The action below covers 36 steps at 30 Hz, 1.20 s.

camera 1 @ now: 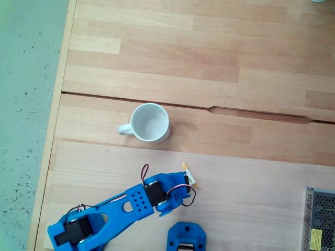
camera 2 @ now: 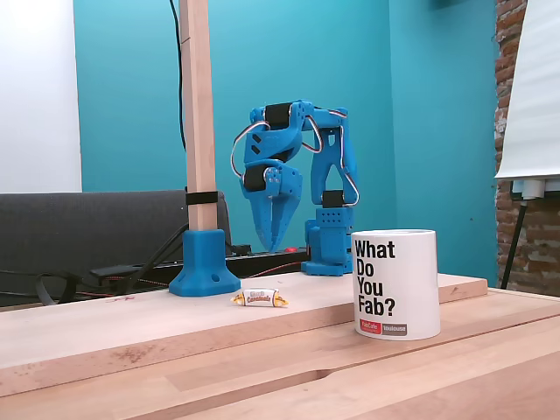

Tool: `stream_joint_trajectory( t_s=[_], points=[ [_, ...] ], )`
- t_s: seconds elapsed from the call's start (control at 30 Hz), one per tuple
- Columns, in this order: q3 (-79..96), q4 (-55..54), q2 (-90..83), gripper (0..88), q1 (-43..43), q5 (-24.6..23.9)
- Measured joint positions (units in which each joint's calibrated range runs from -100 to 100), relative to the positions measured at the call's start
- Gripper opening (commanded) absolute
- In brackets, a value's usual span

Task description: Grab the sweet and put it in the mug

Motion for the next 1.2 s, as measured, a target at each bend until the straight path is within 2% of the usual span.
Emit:
stream_joint_trajectory(
  t_s=[1.2],
  points=[
    [-1.43, 0.00, 6.72, 0.0, 2.95, 0.15]
  ],
)
